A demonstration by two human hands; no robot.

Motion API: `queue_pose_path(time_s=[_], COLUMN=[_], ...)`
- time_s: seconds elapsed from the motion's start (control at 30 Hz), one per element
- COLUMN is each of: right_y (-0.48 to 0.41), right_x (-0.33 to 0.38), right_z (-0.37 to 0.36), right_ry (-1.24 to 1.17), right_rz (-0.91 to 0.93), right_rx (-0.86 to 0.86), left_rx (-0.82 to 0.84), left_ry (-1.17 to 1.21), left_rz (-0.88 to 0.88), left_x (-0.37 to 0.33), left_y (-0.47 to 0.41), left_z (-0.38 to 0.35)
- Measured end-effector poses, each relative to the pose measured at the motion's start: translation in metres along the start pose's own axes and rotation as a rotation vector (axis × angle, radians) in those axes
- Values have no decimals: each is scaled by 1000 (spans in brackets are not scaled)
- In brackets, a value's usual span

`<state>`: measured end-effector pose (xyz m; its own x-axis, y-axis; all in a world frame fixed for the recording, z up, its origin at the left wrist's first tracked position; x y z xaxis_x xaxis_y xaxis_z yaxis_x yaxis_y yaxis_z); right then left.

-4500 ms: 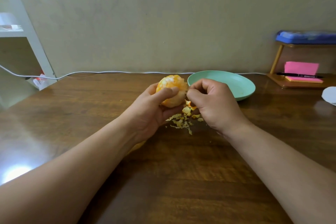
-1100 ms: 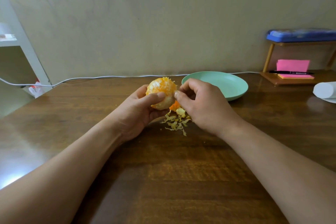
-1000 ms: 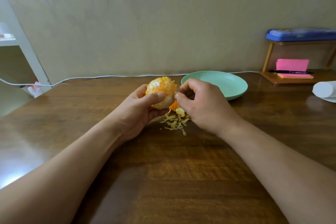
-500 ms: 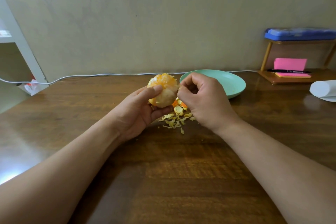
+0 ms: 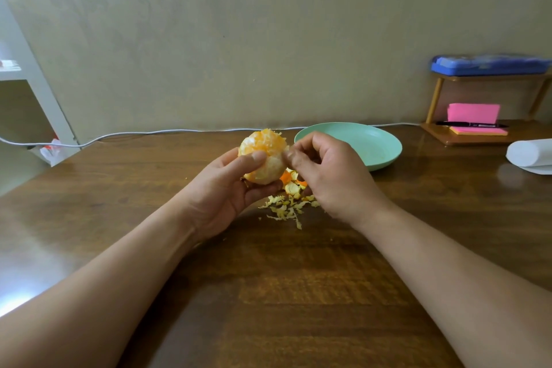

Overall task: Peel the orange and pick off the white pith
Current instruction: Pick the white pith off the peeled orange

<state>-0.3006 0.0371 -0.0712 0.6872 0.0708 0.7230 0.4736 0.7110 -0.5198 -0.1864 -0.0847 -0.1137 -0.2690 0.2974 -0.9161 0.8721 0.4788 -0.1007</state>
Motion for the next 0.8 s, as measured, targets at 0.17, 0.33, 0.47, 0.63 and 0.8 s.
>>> queue_pose_path(time_s=[0.17, 0.33, 0.47, 0.63, 0.8], right_y=[-1, 3, 5, 5, 1], right_x=[1, 4, 4, 1, -13], right_z=[1, 3, 7, 8, 15], right_ry=[2, -67, -86, -97, -134], right_rz=[29, 25, 15, 5, -69], right_rx=[-16, -66, -112, -127, -168], left_rx=[14, 34, 47, 57, 23], left_ry=[9, 51, 68, 77, 153], left_rz=[3, 22, 21, 27, 32], left_x=[1, 5, 5, 6, 3], left_y=[1, 1, 1, 2, 1], left_z=[-5, -10, -13, -13, -9])
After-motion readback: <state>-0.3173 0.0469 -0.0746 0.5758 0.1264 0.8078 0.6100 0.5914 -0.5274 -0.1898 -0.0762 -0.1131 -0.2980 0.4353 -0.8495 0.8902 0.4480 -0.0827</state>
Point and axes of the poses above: each hand's wrist, its own y-axis away from the middle knuckle, its own z-axis out of the back of the hand, x = y × z, the point moved 9 cm from there along -y, towards the middle knuckle, and after that the axes turned 2 degrees about y, right-handed, at the moved point
